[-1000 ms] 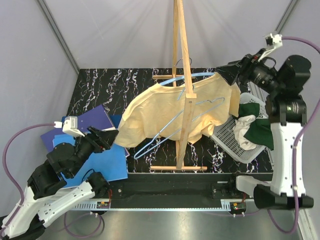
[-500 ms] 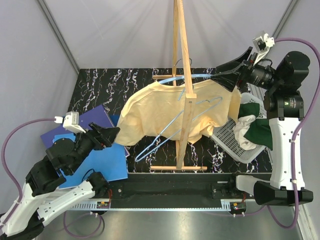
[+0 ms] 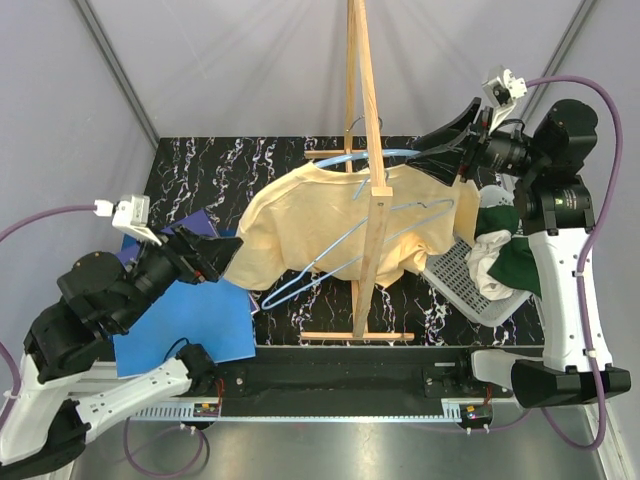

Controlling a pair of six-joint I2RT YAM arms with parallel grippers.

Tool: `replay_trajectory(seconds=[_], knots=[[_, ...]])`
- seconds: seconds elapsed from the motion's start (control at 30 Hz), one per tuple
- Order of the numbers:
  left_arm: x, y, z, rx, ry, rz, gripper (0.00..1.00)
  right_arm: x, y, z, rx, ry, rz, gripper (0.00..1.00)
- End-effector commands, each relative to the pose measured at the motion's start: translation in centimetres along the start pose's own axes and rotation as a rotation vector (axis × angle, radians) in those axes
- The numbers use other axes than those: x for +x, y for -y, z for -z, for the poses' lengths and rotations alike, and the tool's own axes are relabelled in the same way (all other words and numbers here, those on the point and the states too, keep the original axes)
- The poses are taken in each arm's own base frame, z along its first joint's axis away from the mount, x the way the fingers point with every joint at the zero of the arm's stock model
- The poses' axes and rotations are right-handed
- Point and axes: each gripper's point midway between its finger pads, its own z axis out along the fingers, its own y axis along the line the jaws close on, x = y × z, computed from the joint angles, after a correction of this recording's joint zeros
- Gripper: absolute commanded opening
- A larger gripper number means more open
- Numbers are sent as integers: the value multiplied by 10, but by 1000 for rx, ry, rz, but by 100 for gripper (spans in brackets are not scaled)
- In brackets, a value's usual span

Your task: Remove the t-shirt from the hanger

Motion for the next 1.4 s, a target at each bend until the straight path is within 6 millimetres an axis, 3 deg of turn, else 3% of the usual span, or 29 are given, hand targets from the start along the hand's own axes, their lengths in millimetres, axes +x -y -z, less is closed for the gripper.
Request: replay_trajectory(seconds=[0.0, 0.27, 0.47, 0.63, 0.87, 1.03, 1.23, 1.37], knots=[[-14, 28, -5, 73, -39, -71, 90, 12, 2, -13, 11, -38, 33, 52], [-24, 47, -12, 112, -55, -77, 91, 39, 10, -28, 86, -145, 88, 48], [-28, 55, -10, 139, -54, -65, 91, 36, 19, -29, 122, -143, 136, 50], [-29, 58, -9, 151, -56, -56, 91, 30, 14, -31, 106, -121, 144, 49], [-21, 52, -13, 130, -73, -50, 91, 22, 4, -30, 87, -47, 182, 37], [-10, 47, -16, 117, -95, -38, 91, 22, -4, -32, 49, 3, 164, 22], [-12, 44, -10, 113, -79, -22, 91, 17, -11, -34, 19, 62, 146, 5], [-12, 42, -9, 111, -76, -17, 91, 10, -11, -36, 5, 122, 167, 0]])
